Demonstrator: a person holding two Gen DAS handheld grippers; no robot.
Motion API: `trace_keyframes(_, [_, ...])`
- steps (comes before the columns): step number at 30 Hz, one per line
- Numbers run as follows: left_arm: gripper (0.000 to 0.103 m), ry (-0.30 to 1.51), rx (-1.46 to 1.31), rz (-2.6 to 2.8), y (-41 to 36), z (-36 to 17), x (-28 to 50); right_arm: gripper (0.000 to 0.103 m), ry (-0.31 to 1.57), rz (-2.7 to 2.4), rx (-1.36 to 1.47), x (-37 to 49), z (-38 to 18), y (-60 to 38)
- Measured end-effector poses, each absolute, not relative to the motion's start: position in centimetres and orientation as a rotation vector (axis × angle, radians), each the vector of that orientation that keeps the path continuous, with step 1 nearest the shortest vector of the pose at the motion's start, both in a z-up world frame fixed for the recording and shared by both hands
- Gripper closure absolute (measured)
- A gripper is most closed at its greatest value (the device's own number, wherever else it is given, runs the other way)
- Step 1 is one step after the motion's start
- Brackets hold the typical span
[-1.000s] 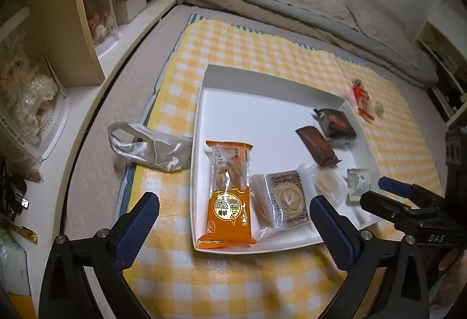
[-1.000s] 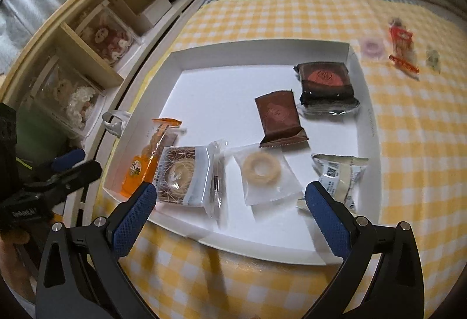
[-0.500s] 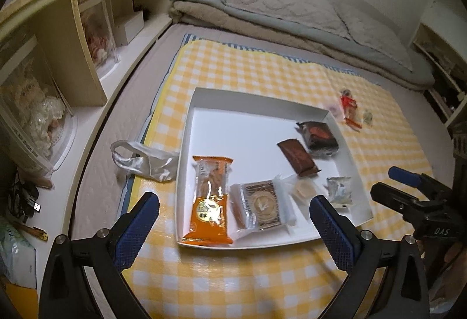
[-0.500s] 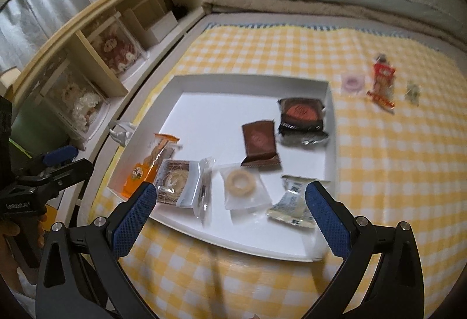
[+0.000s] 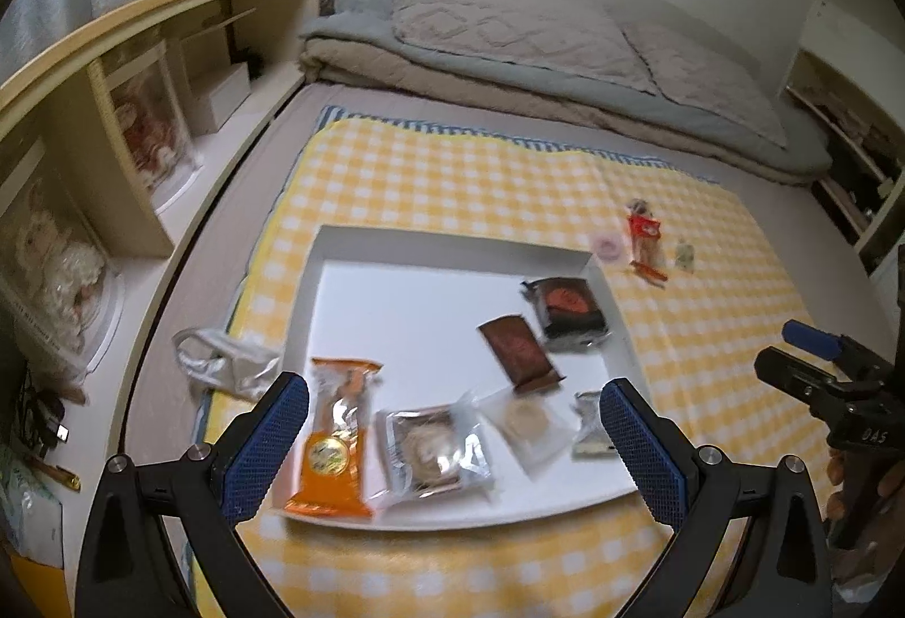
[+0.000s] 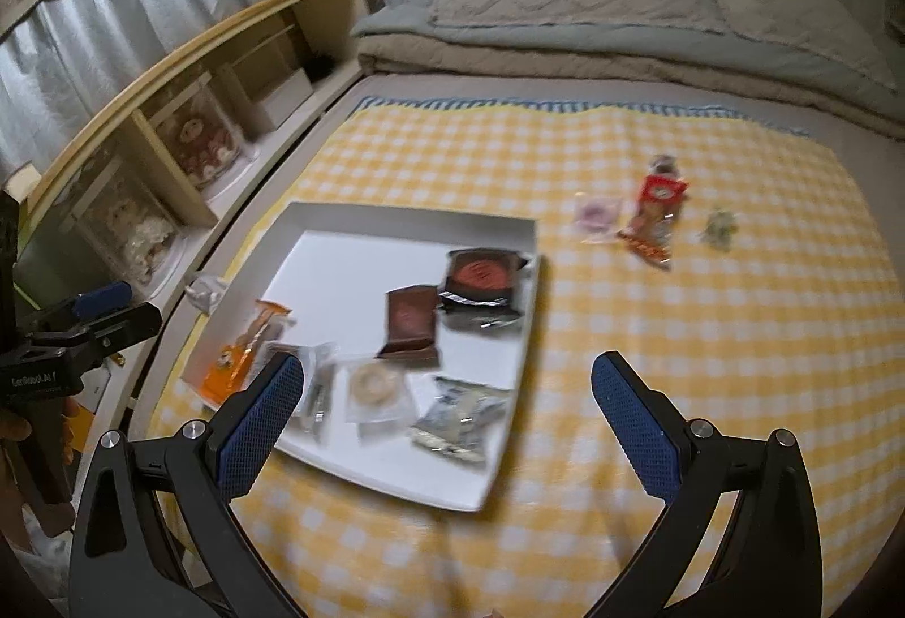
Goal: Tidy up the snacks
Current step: 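Open both tools and move them back toward the remaining snacks, then grasp the pink ring candy with the left tool while the right tool grasps the green candy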
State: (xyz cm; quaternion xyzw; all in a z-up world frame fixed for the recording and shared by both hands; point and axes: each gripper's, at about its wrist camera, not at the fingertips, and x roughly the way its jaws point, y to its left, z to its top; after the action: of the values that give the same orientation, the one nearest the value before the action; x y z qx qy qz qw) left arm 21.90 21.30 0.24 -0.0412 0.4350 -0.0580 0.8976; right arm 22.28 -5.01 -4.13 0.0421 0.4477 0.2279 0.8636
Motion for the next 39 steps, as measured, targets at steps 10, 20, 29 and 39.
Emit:
trace_keyframes(10, [0.0, 0.871, -0.073, -0.166, 15.2, 1.0, 25.9, 0.0, 0.914, 0.395, 0.09, 24.9, -3.2, -11.7])
trace_keyframes(20, [0.0, 0.845, -0.09, -0.225, 8.1, 0.9, 30.8, 0.0, 0.893, 0.302, 0.09, 28.5, -2.2, -18.5])
trace_keyframes(29, [0.0, 0.88, -0.068, -0.285, 2.1, -1.6, 36.7, 0.0, 0.87, 0.255, 0.108, 32.3, -2.5, -22.8])
trace_keyframes(39, [0.017, 1.0, -0.074, -0.3, -2.5, -7.0, 47.0, 0.0, 0.855, 0.245, 0.243, 36.9, -6.5, -25.9])
